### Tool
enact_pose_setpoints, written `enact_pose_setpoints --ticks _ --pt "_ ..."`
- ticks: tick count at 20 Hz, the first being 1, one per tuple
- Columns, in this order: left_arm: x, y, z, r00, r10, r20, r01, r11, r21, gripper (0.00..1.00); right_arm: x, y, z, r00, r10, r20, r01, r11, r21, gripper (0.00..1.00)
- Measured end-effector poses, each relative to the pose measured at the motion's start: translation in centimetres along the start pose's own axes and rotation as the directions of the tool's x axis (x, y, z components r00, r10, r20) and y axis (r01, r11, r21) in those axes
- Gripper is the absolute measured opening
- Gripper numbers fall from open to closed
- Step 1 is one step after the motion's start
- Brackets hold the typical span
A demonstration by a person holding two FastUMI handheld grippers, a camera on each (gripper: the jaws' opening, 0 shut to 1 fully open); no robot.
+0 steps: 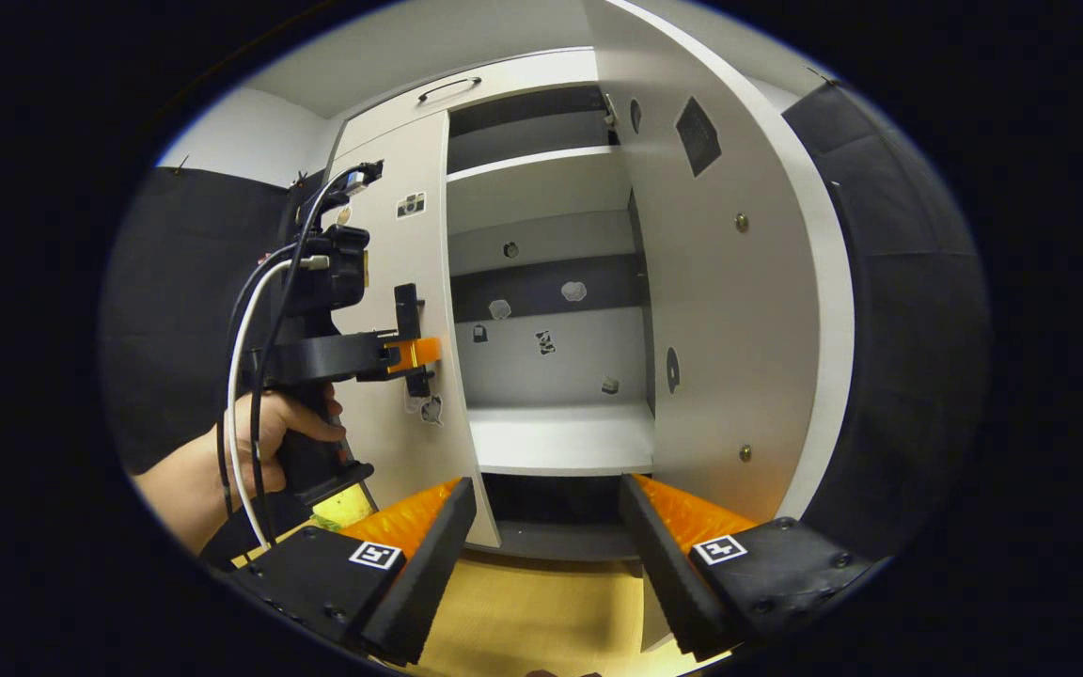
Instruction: Open the right door of the double-door shoe cabinet with the right hand, and open the left door with the left hand.
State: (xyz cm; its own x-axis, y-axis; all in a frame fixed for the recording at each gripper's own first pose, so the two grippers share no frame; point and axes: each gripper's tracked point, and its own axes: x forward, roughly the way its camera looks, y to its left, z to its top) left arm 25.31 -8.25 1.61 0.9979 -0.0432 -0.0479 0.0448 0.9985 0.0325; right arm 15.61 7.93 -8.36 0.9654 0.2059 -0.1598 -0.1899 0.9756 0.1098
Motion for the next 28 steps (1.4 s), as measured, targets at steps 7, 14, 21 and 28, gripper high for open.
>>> enact_pose_setpoints --ticks 7,14,21,28 --pt "-0.2 0.0 -0.1 1.0 0.009 0.002 -0.009 1.0 0.006 0.12 -0.7 -0.1 0.2 1.0 -0.024 0.004 0.024 1.0 0.004 0.98" --pt "-1.2 0.3 -0.1 1.0 -0.018 0.001 0.018 1.0 0.0 0.14 -2.3 0.6 0.5 0.999 -0.052 0.008 0.052 0.998 -0.025 0.98" --pt "-2.8 0.9 0.2 0.998 -0.055 0.003 0.055 0.998 -0.01 0.14 -3.9 2.5 1.1 0.995 -0.098 0.031 0.099 0.994 -0.046 0.98" --pt "-3.8 1.5 0.2 0.995 -0.099 0.004 0.099 0.995 -0.004 0.14 -5.5 4.3 1.0 0.986 -0.161 0.038 0.162 0.986 -0.027 0.98"
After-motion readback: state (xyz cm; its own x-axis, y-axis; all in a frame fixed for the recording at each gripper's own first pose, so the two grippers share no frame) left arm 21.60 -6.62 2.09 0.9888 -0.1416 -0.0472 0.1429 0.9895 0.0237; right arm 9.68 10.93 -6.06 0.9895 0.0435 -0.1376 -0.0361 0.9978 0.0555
